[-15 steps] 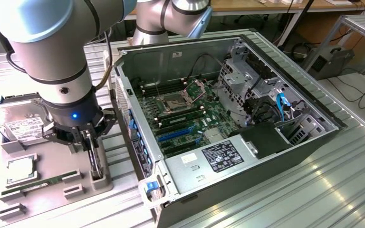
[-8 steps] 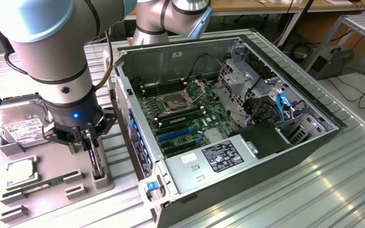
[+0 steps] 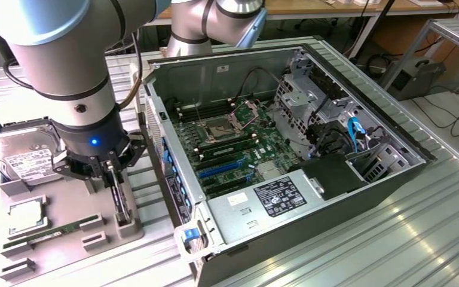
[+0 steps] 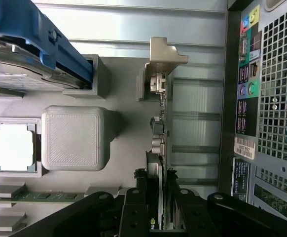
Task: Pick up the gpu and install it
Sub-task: 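Pick up the gpu and move the gpu toward the slot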
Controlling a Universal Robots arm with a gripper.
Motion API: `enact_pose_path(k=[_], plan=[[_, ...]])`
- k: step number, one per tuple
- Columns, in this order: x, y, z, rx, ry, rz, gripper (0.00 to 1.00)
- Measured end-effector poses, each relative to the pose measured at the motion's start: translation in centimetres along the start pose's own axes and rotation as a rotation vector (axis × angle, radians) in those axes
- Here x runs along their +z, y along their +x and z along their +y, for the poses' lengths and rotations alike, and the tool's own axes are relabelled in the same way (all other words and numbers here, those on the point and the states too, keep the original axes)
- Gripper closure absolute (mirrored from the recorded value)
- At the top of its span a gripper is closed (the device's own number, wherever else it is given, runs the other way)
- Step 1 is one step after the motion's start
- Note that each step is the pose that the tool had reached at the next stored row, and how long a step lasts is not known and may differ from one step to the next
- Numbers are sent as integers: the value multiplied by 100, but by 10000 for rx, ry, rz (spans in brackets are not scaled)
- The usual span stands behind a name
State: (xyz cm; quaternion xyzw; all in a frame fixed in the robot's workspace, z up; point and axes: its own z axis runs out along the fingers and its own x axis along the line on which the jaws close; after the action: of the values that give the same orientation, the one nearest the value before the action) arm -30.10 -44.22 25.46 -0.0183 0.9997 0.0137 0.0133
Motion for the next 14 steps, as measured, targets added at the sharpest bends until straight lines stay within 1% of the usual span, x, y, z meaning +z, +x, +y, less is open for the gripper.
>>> enact_pose_path(k=[5,9,12,14], plan=[[-114,-9,3,17,0,3,74],[-243,-22,6,36,0,20,74],[-415,-44,9,52,-1,54,74],[-551,-66,11,61,-3,91,74]])
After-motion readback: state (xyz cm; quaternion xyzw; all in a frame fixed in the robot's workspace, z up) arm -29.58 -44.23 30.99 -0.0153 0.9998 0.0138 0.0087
